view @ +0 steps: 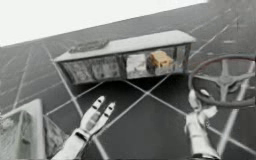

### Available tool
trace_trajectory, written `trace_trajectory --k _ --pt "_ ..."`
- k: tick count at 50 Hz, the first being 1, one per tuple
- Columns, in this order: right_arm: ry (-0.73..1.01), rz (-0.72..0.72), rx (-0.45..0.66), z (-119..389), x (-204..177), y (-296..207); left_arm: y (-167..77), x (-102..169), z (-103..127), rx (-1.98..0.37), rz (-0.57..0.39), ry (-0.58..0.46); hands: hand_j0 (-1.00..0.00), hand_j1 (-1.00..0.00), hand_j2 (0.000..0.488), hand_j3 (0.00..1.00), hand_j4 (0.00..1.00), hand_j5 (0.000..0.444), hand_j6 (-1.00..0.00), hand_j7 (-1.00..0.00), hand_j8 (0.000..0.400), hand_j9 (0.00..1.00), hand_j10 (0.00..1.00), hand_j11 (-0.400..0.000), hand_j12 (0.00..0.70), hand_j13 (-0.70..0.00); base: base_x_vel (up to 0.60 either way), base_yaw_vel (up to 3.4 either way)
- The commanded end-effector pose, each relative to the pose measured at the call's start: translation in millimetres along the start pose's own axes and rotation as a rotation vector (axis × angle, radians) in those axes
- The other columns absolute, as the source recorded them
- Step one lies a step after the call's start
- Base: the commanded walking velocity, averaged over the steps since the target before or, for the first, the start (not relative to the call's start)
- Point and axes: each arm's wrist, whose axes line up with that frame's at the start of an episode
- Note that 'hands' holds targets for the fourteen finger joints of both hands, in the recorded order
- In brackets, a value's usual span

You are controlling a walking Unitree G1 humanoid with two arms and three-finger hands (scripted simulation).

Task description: Pick up and drop off the object

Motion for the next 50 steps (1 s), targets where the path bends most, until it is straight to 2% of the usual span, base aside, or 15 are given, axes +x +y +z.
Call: trace_trajectory --k 1,24,50 --pt "-0.038 0.041 0.023 11.2 -2.0 9.6 -5.1 -0.2 1.2 0.005 -0.024 -0.006 0.00 0.00 0.000 1.00 1.00 0.000 0.00 0.00 0.000 1.00 1.00 -0.400 0.000 -0.700 0.22 -1.74" --pt "-0.038 0.041 0.023 11.2 -2.0 9.6 -5.1 -0.2 1.2 0.005 -0.024 -0.006 0.00 0.00 0.000 1.00 1.00 0.000 0.00 0.00 0.000 1.00 1.00 -0.400 0.000 -0.700 0.32 -0.99" --pt "-0.038 0.041 0.023 11.2 -2.0 9.6 -5.1 -0.2 1.2 0.005 -0.024 -0.006 0.00 0.00 0.000 1.00 1.00 0.000 0.00 0.00 0.000 1.00 1.00 -0.400 0.000 -0.700 0.50 -0.24"
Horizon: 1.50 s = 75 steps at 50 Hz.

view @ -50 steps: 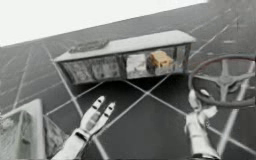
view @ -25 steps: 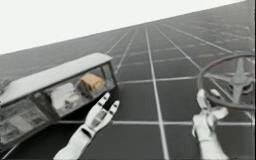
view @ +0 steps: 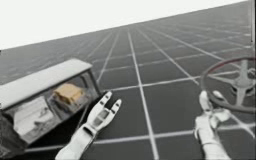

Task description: Pick up and drop off the object

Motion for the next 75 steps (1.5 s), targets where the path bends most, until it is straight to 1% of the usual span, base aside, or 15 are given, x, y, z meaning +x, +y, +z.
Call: trace_trajectory --k 1,75 --pt "-0.014 0.011 0.005 3.2 1.0 1.6 -1.4 0.3 -0.3 0.002 -0.003 0.001 0.00 0.00 0.000 1.00 1.00 0.000 0.00 0.00 0.000 1.00 1.00 -0.400 0.000 -0.700 0.58 -0.07" --pt "-0.014 0.011 0.005 3.2 1.0 1.6 -1.4 0.3 -0.3 0.002 -0.003 0.001 0.00 0.00 0.000 1.00 1.00 0.000 0.00 0.00 0.000 1.00 1.00 -0.400 0.000 -0.700 0.57 0.06"
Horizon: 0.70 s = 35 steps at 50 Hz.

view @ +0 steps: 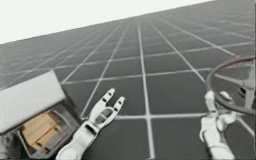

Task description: Pick up and drop off the object

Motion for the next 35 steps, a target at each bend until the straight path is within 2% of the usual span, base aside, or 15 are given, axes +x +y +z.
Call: trace_trajectory --k 1,35 --pt "-0.023 0.033 -0.013 3.8 -4.0 9.5 6.0 -2.8 0.7 -0.023 0.001 -0.008 0.00 0.00 0.000 1.00 1.00 0.000 0.00 0.00 0.000 1.00 1.00 -0.400 0.000 -0.700 0.43 0.30" --pt "-0.023 0.033 -0.013 3.8 -4.0 9.5 6.0 -2.8 0.7 -0.023 0.001 -0.008 0.00 0.00 0.000 1.00 1.00 0.000 0.00 0.00 0.000 1.00 1.00 -0.400 0.000 -0.700 0.39 0.38"
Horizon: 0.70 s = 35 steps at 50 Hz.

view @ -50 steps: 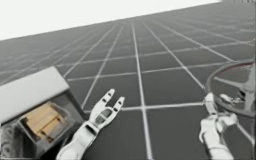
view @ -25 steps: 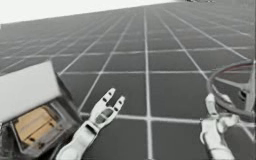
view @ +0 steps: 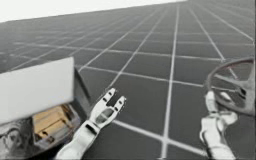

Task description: Pick up and drop off the object

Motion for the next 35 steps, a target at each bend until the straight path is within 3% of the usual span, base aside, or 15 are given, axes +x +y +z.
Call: trace_trajectory --k 1,35 --pt "-0.016 -0.002 0.020 6.2 3.0 -4.0 -7.4 2.6 -0.8 0.019 -0.015 0.008 0.00 0.00 0.000 1.00 1.00 0.000 0.00 0.00 0.000 1.00 1.00 -0.400 0.000 -0.700 0.38 0.36" --pt "-0.016 -0.002 0.020 6.2 3.0 -4.0 -7.4 2.6 -0.8 0.019 -0.015 0.008 0.00 0.00 0.000 1.00 1.00 0.000 0.00 0.00 0.000 1.00 1.00 -0.400 0.000 -0.700 0.41 0.32"
